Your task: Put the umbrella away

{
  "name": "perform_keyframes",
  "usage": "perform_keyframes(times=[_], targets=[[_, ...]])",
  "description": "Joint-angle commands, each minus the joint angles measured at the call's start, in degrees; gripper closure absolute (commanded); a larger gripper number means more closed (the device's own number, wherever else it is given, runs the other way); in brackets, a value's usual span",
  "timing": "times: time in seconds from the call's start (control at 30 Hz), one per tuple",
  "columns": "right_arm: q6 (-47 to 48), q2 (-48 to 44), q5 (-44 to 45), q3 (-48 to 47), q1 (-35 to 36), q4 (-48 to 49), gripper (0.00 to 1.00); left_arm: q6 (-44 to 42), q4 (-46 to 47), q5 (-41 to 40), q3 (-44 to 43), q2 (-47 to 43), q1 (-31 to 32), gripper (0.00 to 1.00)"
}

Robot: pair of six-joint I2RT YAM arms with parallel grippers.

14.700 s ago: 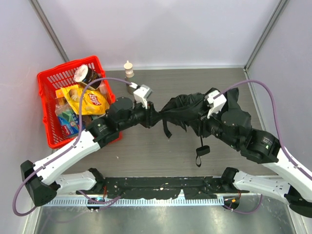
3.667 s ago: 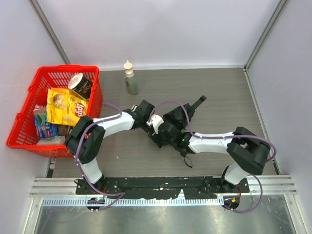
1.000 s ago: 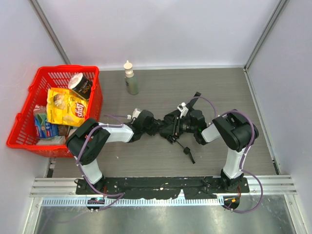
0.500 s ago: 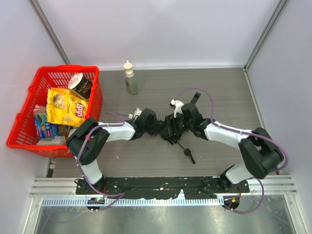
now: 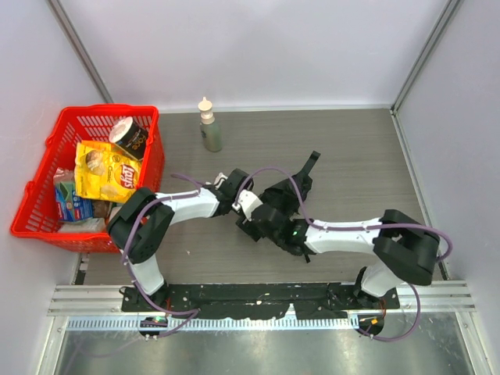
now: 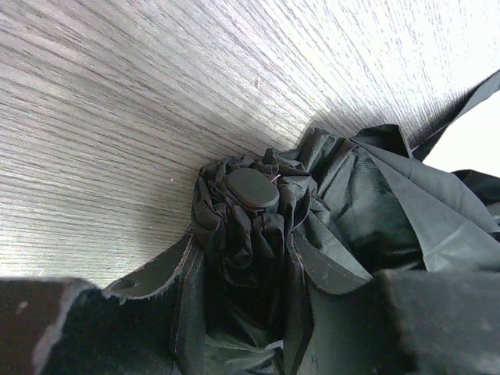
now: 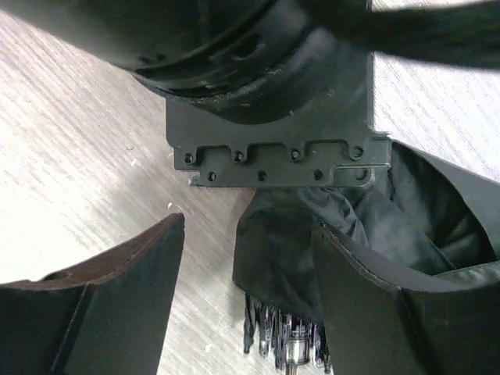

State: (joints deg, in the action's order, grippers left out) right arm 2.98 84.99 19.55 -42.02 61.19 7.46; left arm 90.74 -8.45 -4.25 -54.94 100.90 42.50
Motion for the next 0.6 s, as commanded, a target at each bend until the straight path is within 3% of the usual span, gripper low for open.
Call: perform_keyframes(times=[0.0,0.23,0.37,0.43,0.57], targets=[[7.1,4.9,14.0,0.7,2.4,8.9,0.30,0.0,-8.3,1.4,-0.1,1.7,0.1,1.00],[2.6,11.7,23.0,2.2,2.9,8.9,0.30,-0.1,-9.0,2.1,0.6,0.5,-0.8,1.00],[0.4,15.7,27.4,1.1,2.9,7.0,0.38,-0.7,-9.9,2.3,0.3,0.4,-1.0,1.00],[-1.0,17.2,28.4,-0.4,2.9,5.8,0.45,-0.5,-10.4,2.2,0.4,0.1,-1.3,1.00],[-5.6,18.9,26.3,0.1,2.9,5.0,0.79,-0.4,-10.0,1.6,0.6,-1.1,-1.8,1.00]])
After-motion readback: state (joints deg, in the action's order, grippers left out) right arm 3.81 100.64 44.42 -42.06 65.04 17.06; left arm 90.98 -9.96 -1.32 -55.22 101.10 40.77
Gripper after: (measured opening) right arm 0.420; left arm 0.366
